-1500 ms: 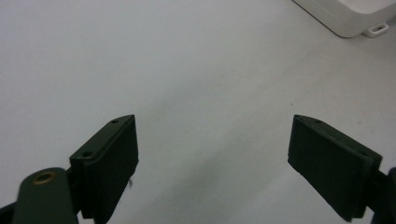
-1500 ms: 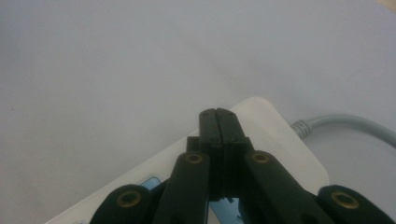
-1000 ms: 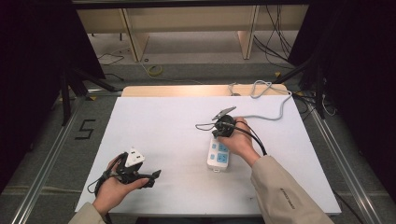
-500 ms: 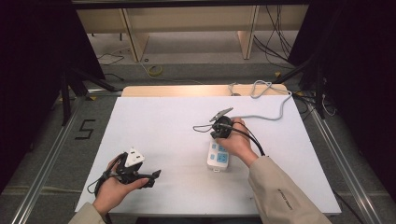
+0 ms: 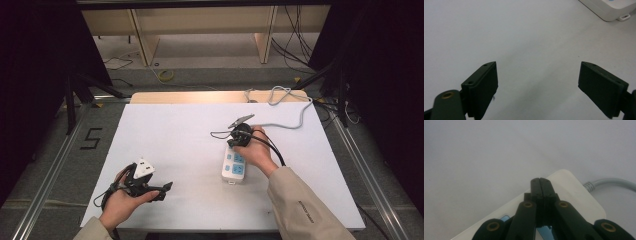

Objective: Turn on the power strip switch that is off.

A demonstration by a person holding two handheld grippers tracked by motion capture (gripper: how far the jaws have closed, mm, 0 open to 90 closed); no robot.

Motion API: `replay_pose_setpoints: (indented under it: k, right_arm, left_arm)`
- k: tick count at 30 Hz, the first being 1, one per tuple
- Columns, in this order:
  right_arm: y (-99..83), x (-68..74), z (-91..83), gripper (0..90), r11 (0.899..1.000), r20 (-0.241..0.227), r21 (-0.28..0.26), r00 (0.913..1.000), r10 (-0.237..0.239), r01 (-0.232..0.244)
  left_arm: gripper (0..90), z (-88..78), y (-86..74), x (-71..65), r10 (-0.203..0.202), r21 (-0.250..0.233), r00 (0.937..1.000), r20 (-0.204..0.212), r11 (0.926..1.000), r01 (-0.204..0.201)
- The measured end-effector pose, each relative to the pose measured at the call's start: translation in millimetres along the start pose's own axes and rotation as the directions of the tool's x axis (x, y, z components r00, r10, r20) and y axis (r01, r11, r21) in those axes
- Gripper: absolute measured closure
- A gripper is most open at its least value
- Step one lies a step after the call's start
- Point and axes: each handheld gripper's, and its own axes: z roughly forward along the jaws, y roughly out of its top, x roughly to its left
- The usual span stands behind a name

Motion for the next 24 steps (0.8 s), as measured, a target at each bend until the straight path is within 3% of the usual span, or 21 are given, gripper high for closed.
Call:
replay_pose_setpoints:
  k: [10, 18, 24]
  right_arm:
    - [1.6, 5.3, 1.2, 90.0, 1.0, 0.035, 0.018, 0.9994, 0.0, -0.001]
    - [5.7, 10.1, 3.1, 90.0, 0.998, 0.07, 0.05, 0.9971, -0.031, 0.027]
    - [3.1, 10.1, 3.5, 90.0, 1.0, 0.08, 0.025, 0.9967, -0.014, 0.012]
  left_arm:
    - [15.7, 1.2, 0.5, -0.1, -0.002, 0.002, 1.0, -0.002, 1.0, 0.002]
    - [15.7, 1.2, 0.6, -0.8, 0.003, 0.003, 1.0, 0.001, 1.0, -0.003]
    - [15.7, 0.7, 0.4, -0.9, 0.001, 0.002, 1.0, 0.002, 1.0, -0.001]
